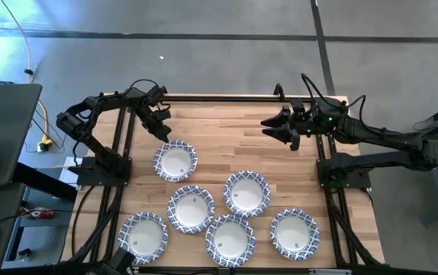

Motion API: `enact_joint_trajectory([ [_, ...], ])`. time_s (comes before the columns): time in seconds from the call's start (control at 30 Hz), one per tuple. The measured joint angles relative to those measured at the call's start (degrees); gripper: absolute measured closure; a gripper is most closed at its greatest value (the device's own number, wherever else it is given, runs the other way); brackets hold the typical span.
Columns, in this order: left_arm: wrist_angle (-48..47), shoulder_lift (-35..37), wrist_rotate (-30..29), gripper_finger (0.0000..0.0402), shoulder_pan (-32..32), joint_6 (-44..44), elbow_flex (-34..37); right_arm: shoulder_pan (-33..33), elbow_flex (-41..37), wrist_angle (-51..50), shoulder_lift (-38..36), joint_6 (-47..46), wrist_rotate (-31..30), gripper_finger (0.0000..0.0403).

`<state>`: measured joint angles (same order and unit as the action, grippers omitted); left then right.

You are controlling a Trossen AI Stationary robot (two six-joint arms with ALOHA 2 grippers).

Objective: Nest bowls inside each other
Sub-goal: Stack the white patterned bowl on top of the other white patterned bowls

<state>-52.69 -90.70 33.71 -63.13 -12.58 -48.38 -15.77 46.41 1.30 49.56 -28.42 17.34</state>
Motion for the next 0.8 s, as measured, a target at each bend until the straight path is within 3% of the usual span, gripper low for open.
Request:
enact_joint_trajectory([
  [0.2,0.02,-0.07,0.09,0.0258,0.00,0.07,0.06,0.00,0.00,-0.31,0.00,0.23,0.00,0.0197],
  [0.8,0.20,-0.07,1.01,0.0257,0.20,-0.20,0.09,0.00,0.00,-0.24,0.00,0.00,-0.02,0.0197],
])
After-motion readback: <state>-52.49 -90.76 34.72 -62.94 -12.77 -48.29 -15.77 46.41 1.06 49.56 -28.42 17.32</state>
